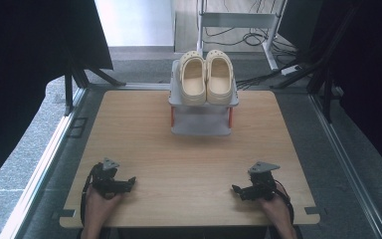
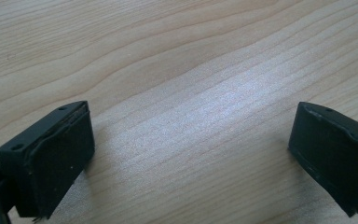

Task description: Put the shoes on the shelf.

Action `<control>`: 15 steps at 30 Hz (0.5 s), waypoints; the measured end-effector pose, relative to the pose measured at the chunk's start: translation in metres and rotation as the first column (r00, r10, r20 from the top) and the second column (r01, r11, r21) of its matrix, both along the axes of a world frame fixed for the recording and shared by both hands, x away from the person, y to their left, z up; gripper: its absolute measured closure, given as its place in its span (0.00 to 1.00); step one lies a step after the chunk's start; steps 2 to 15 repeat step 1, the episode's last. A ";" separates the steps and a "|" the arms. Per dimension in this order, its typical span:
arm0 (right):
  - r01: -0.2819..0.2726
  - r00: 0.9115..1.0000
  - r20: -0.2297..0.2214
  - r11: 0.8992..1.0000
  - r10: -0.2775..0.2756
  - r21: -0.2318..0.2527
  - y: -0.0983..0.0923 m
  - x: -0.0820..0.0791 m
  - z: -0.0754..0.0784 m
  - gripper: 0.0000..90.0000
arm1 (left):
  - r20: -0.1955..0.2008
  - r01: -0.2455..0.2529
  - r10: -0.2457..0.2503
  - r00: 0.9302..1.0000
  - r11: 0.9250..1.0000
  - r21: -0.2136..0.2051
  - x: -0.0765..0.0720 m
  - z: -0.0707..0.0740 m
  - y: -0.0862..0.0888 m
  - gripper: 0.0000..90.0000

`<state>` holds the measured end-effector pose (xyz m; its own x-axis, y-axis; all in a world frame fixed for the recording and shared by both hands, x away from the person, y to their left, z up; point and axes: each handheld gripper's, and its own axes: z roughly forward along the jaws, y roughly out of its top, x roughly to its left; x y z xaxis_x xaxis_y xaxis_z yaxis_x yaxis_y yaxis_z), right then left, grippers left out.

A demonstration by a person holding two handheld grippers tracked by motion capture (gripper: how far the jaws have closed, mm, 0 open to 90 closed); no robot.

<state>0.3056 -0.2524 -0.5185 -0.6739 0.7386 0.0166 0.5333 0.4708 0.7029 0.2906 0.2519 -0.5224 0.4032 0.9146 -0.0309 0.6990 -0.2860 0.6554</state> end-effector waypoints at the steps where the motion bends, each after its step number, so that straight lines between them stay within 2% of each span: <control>1: -0.001 1.000 0.001 1.000 0.001 -0.010 0.001 0.000 0.000 0.02 | 0.000 0.000 0.000 1.000 1.000 0.000 0.000 0.000 0.000 0.00; 15: -0.001 1.000 0.001 1.000 0.001 -0.010 0.001 0.000 0.000 0.02 | 0.000 0.000 0.000 1.000 1.000 0.000 0.000 0.000 0.000 0.00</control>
